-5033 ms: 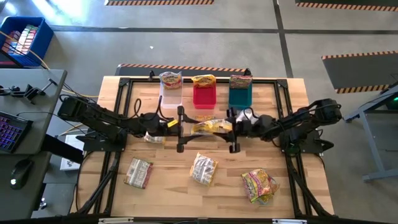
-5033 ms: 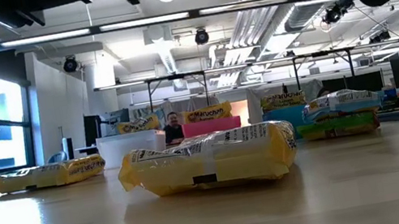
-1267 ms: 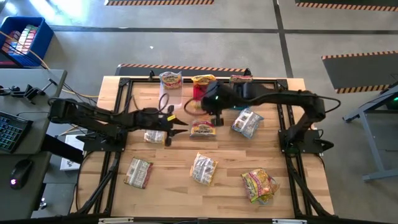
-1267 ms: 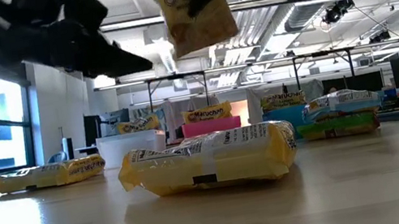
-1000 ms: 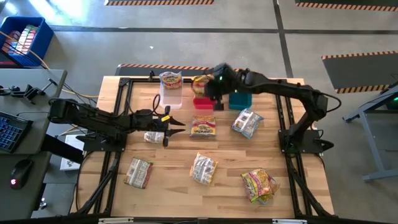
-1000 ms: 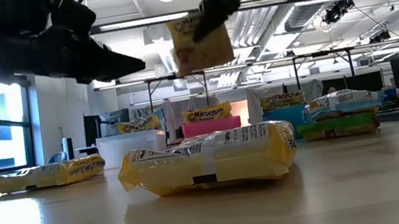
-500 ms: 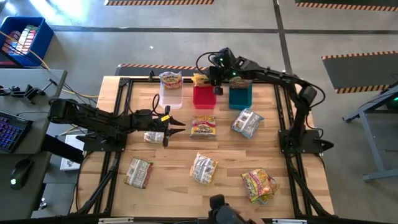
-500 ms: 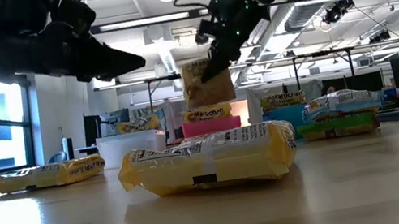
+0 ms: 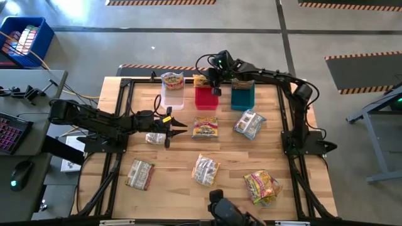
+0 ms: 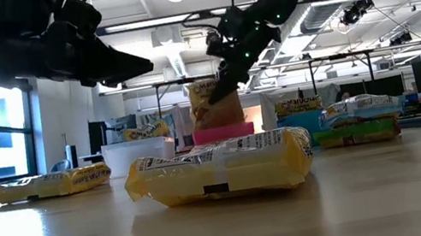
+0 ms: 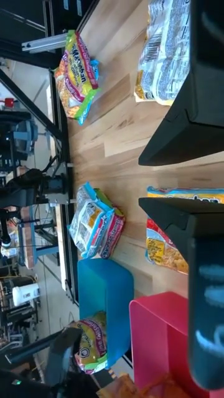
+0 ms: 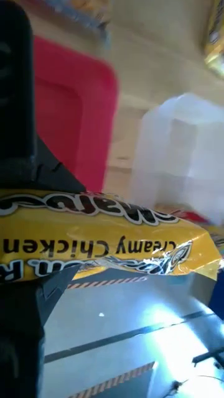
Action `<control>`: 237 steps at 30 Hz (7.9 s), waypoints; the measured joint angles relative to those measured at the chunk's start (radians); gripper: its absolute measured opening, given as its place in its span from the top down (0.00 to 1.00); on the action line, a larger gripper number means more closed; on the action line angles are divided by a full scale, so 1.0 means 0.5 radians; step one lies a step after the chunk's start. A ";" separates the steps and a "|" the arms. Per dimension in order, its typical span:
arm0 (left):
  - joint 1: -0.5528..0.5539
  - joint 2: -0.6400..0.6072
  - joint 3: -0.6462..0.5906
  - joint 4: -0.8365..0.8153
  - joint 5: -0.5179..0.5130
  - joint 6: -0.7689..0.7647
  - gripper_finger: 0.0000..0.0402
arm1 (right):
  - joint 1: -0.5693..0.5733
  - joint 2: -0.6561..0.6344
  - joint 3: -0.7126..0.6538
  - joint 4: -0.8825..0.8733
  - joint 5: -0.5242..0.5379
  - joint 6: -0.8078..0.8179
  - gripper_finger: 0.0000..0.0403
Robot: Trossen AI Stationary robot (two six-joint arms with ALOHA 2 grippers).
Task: Sort Maruchan noodles
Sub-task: Put the yellow noodle pack into the red bin
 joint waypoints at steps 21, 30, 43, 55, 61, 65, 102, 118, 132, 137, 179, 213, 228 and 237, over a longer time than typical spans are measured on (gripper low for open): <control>0.000 0.000 0.000 0.000 -0.002 0.000 0.80 | -0.052 0.147 0.005 0.081 -0.024 0.065 0.76; 0.000 0.000 0.000 0.000 -0.002 0.000 0.80 | -0.038 0.154 0.060 0.125 -0.020 0.187 0.76; -0.001 0.000 0.000 -0.001 -0.002 0.000 0.80 | -0.034 0.154 0.060 0.175 -0.020 0.322 0.75; -0.001 0.000 0.000 -0.001 -0.001 0.001 0.80 | -0.014 0.129 0.061 0.188 -0.019 0.363 0.75; -0.001 0.000 0.000 -0.002 -0.001 0.001 0.80 | -0.013 0.124 0.063 0.229 -0.027 0.389 0.75; -0.001 0.000 0.000 -0.002 -0.001 0.001 0.80 | -0.013 0.128 0.063 0.232 -0.063 0.390 0.75; -0.001 0.000 0.000 -0.002 -0.018 0.013 0.80 | -0.025 0.144 0.060 0.246 -0.101 0.341 0.75; -0.001 0.000 0.000 0.000 -0.018 0.012 0.80 | -0.028 0.135 0.059 0.167 -0.094 0.297 0.75; 0.000 0.001 0.001 0.014 -0.018 0.012 0.80 | -0.028 0.232 0.060 0.197 -0.050 0.270 0.75; -0.001 0.001 0.001 0.014 -0.018 0.013 0.80 | -0.028 0.232 0.060 0.202 -0.047 0.283 0.75; -0.001 0.001 0.002 0.013 -0.018 0.002 0.80 | 0.083 0.190 0.058 0.182 0.453 0.373 0.47; -0.001 0.001 0.003 0.015 -0.018 0.002 0.80 | 0.045 0.156 0.059 0.074 0.153 0.430 0.96; 0.000 0.001 0.003 0.015 -0.018 0.001 0.80 | 0.076 0.204 0.062 0.146 0.274 0.382 0.74; -0.001 0.001 0.003 0.012 -0.021 0.000 0.80 | 0.126 0.030 0.065 0.092 0.362 0.352 0.53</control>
